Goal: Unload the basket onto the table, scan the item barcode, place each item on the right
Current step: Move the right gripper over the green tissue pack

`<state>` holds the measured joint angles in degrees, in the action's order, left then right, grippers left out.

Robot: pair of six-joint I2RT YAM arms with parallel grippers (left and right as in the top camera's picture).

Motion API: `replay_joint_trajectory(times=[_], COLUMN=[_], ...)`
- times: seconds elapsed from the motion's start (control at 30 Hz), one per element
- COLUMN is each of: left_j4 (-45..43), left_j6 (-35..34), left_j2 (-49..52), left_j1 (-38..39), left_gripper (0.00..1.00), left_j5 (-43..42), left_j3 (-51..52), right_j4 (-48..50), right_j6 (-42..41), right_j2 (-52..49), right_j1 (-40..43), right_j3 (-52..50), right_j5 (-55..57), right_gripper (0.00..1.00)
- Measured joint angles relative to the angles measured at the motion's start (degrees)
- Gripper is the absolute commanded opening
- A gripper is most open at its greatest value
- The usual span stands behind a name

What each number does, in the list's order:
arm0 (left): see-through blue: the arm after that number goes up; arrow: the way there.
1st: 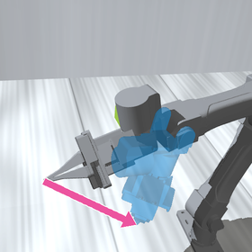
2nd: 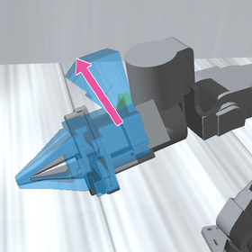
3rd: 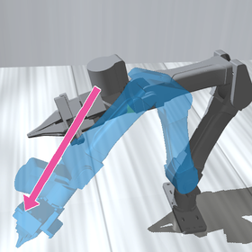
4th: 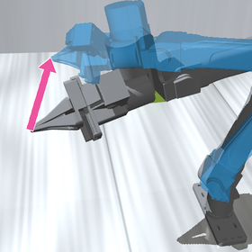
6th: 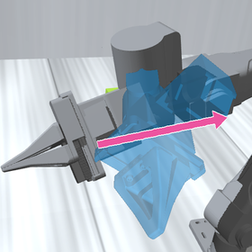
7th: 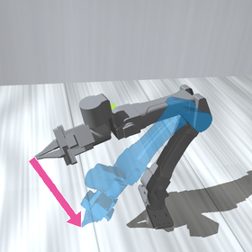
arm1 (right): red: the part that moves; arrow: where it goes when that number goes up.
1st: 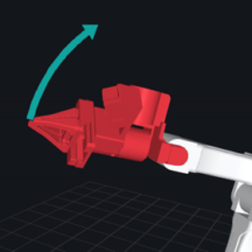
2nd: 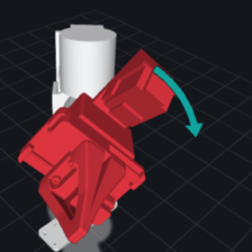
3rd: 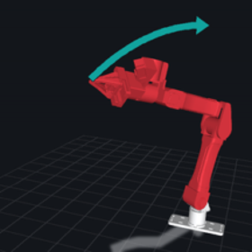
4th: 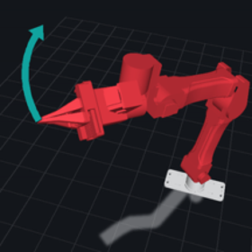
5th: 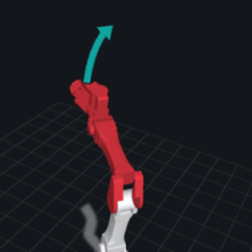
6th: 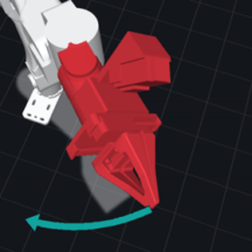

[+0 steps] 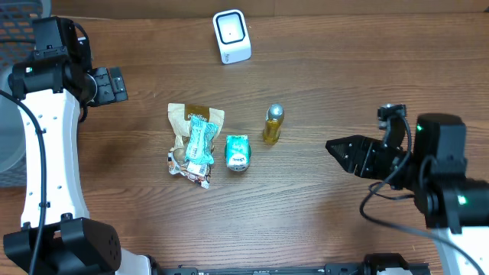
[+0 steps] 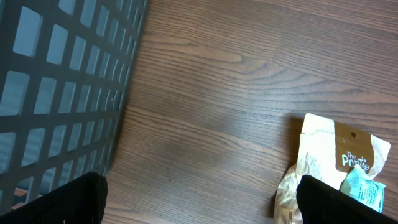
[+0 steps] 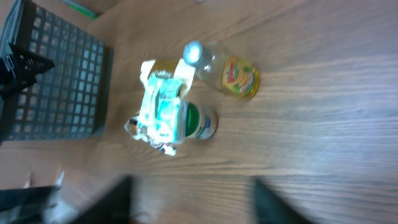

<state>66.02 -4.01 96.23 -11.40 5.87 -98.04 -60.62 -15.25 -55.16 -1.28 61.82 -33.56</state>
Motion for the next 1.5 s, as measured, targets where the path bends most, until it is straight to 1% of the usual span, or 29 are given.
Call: replay_joint_trajectory(times=[0.1,0.17,0.33,0.6,0.67,0.73,0.77,0.93,1.13,1.37,1.5], left_j4=[0.0,0.0,0.0,0.0,0.0,0.0,0.0,0.0,0.0,0.0,0.0], left_j6=[0.0,0.0,0.0,0.0,0.0,0.0,0.0,0.0,0.0,0.0,0.0], left_j2=[0.0,0.0,0.0,0.0,0.0,0.0,0.0,0.0,0.0,0.0,0.0], left_j1=[0.0,0.0,0.0,0.0,0.0,0.0,0.0,0.0,0.0,0.0,0.0], left_gripper=[1.00,1.00,0.99,0.99,1.00,1.00,1.00,0.99,0.99,0.99,1.00], left_j5=[0.0,0.0,0.0,0.0,0.0,0.0,0.0,0.0,0.0,0.0,0.0], left_j3=[0.0,0.0,0.0,0.0,0.0,0.0,0.0,0.0,0.0,0.0,0.0], right_j4=[-0.1,-0.1,1.2,7.6,9.7,11.7,12.7,17.7,20.8,24.6,26.8], right_j6=[-0.1,-0.2,-3.0,-10.6,-12.8,-14.6,-15.1,-16.7,-17.4,-17.6,-17.6], right_j2=[-3.1,-4.6,-8.4,-15.5,-17.7,-20.0,-21.0,-27.2,-33.4,-34.7,-34.7], right_j1=[-0.9,-2.6,-10.6,-27.8,-31.6,-34.5,-35.6,-38.8,-38.9,-38.9,-38.9], right_j3=[0.0,0.0,0.0,0.0,0.0,0.0,0.0,0.0,0.0,0.0,0.0], right_j5=[-1.7,-2.3,-0.9,9.6,13.1,15.9,16.9,19.9,21.0,21.2,22.0], right_gripper=[0.28,0.31,0.44,0.52,0.57,0.63,0.64,0.62,0.59,0.58,0.52])
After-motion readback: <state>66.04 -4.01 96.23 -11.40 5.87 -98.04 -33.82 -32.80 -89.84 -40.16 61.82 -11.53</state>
